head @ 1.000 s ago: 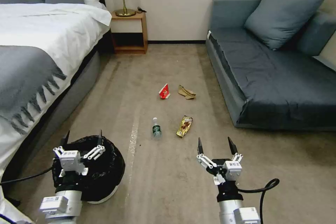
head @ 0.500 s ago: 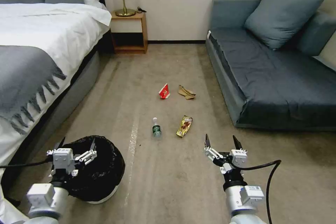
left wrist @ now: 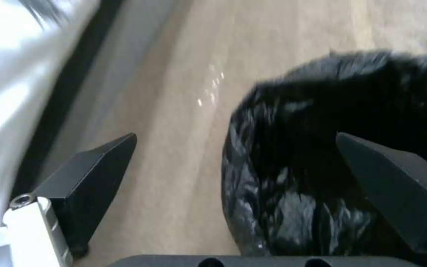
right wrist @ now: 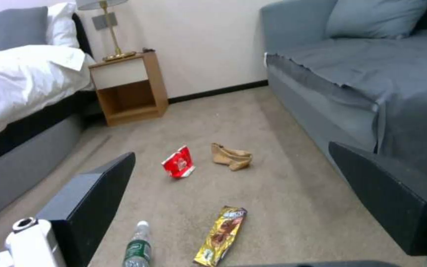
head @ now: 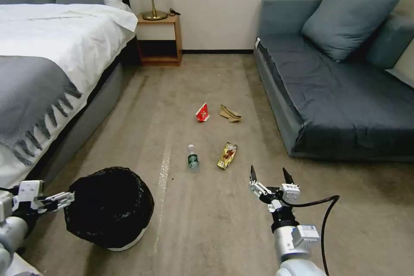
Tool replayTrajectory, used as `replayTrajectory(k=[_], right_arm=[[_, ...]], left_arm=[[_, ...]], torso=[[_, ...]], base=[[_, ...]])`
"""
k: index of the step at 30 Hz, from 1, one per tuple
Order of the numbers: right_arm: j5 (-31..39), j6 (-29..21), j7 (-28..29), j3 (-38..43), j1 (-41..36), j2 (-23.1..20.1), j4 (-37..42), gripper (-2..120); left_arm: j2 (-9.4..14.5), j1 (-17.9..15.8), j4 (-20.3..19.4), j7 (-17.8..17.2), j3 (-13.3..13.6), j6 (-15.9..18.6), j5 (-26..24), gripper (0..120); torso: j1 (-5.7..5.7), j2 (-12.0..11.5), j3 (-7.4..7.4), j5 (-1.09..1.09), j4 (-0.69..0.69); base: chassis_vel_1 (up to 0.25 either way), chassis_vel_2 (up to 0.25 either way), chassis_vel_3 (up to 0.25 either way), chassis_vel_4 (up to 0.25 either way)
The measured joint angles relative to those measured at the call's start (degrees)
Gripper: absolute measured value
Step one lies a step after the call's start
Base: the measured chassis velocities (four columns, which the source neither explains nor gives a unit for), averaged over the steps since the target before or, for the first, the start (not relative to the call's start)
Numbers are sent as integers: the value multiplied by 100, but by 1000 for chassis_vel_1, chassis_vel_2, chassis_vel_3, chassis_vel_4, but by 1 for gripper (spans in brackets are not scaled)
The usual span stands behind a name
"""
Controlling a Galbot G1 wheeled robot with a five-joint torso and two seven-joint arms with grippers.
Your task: Pick up the trash bin, then pick up the garbage on the floor and place it into the trash bin.
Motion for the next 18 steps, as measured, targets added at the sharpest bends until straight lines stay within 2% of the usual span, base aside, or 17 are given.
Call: replayTrajectory(k=[2,4,5,7,13,18], right_arm=[[24,11,2,1,0,-13,-14,100],[26,14,2,-1,0,-15,-17,100],[30,21,2,-1,0,-17,-22,100],[31,24,4,4,4,-12,-25,100],[31,34,22,41,-11,22,-26,100],[22,36,28,39,-12,45,-19,100]], left_arm=[[129,-178,175,-45,155,67,-281,100],[157,-219,216,-55,203,69,-341,100],[238,-330,355,-89,364,70,-484,100],[331,-413,524,-108,499,70,-539,100],[560,-498,948,-120,572,45,-756,100],[595,-629,1211,-170,637,32,-937,100]], torso=[[0,0,0,2,0],[0,0,0,2,-1],[0,0,0,1,-2],[1,0,0,1,-2],[0,0,0,1,-1],[1,0,0,1,0]], base=[[0,0,0,0],[0,0,0,0],[0,0,0,0],[0,0,0,0],[0,0,0,0],[0,0,0,0]])
